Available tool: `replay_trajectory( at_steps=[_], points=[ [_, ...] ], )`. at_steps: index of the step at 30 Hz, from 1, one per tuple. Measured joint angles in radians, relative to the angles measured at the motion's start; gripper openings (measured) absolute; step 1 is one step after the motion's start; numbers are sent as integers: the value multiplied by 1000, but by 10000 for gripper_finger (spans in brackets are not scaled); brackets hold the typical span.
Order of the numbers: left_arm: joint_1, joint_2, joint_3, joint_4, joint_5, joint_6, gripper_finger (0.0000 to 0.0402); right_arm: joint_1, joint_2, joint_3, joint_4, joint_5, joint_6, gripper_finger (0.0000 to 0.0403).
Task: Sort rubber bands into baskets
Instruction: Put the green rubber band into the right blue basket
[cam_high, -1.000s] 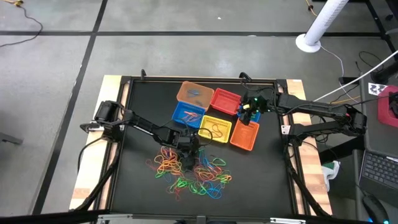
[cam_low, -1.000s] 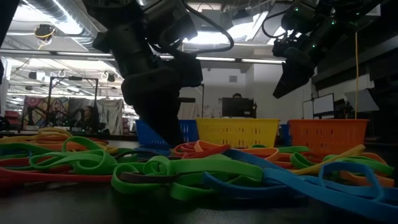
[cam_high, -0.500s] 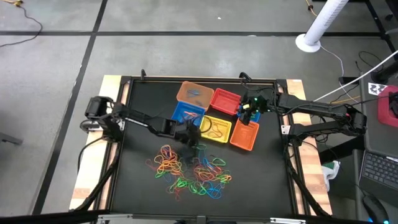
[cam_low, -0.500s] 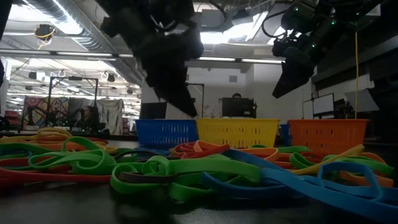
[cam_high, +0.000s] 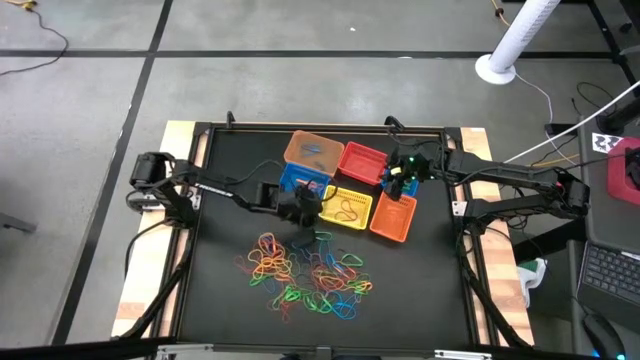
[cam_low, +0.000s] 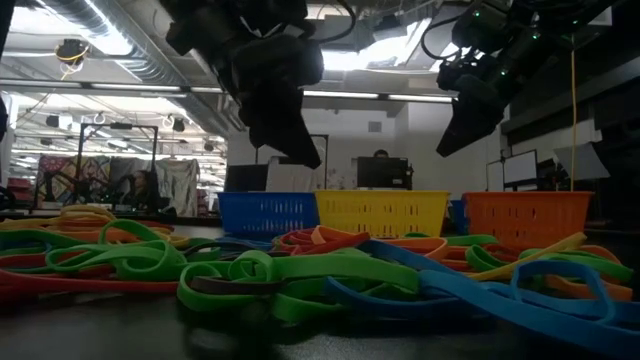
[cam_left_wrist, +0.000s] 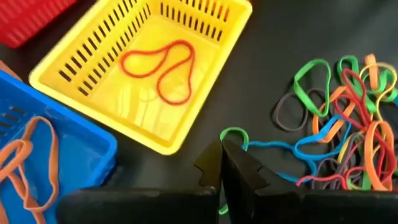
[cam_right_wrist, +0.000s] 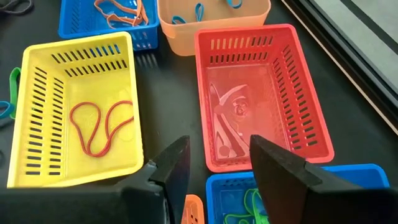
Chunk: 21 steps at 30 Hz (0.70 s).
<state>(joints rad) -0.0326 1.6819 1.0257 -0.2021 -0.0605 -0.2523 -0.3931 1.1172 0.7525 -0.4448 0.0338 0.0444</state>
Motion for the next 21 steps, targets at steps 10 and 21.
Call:
replay_trajectory(
  at_steps=[10,21],
  points=[
    [-45,69,-1,6,0,30,137,0,0,0,6,0,0,168],
    [-50,204,0,12,-2,34,196,0,0,0,9,0,0,168]
  ],
)
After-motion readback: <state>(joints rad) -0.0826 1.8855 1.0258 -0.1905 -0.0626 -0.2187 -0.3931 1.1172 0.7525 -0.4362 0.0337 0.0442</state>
